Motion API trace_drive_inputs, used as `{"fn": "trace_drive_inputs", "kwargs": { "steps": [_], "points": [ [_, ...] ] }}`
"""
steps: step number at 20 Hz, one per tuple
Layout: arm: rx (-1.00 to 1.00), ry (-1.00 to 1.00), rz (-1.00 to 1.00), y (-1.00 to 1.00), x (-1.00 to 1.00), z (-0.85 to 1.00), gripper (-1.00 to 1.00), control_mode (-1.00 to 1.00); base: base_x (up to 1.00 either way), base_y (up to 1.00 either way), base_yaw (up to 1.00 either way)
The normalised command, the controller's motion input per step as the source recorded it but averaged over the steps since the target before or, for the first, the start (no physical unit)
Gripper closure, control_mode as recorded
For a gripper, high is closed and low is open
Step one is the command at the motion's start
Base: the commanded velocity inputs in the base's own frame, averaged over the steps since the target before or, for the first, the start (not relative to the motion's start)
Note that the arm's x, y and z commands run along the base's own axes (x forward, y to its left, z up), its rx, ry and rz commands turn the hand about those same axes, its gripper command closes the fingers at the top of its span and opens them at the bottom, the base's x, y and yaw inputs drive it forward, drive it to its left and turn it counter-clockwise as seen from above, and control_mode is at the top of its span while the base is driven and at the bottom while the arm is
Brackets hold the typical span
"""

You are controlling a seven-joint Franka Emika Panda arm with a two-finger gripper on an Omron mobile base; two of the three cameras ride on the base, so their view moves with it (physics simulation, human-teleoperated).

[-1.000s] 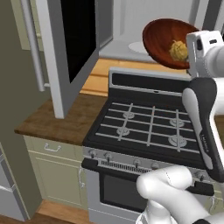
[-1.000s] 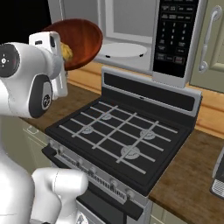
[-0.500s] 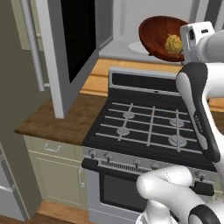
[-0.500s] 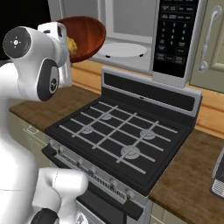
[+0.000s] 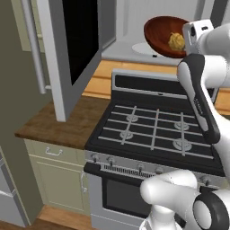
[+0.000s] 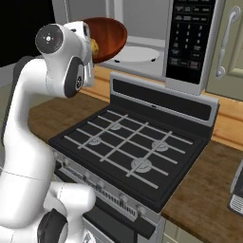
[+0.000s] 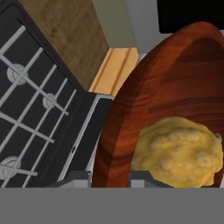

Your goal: Pick the squash from the sink and place it in the bowl. Then pick the bowl and place it in the microwave. Then close the microwave door and press the start button.

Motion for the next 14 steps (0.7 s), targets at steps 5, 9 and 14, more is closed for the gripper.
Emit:
{"fn": "trace_drive_inputs", "kwargs": {
  "steps": [5,9,14],
  "points": [
    [0.0,0.0,-0.01,-0.32,0.43,-0.01,1.0,-1.0,0.0,0.0,0.0],
    [0.0,0.0,-0.06,-0.01,0.6,-0.13,1.0,-1.0,0.0,0.0,0.0],
    [0.0,0.0,-0.02,0.0,0.55,-0.15,1.0,-1.0,0.0,0.0,0.0]
  ]
}}
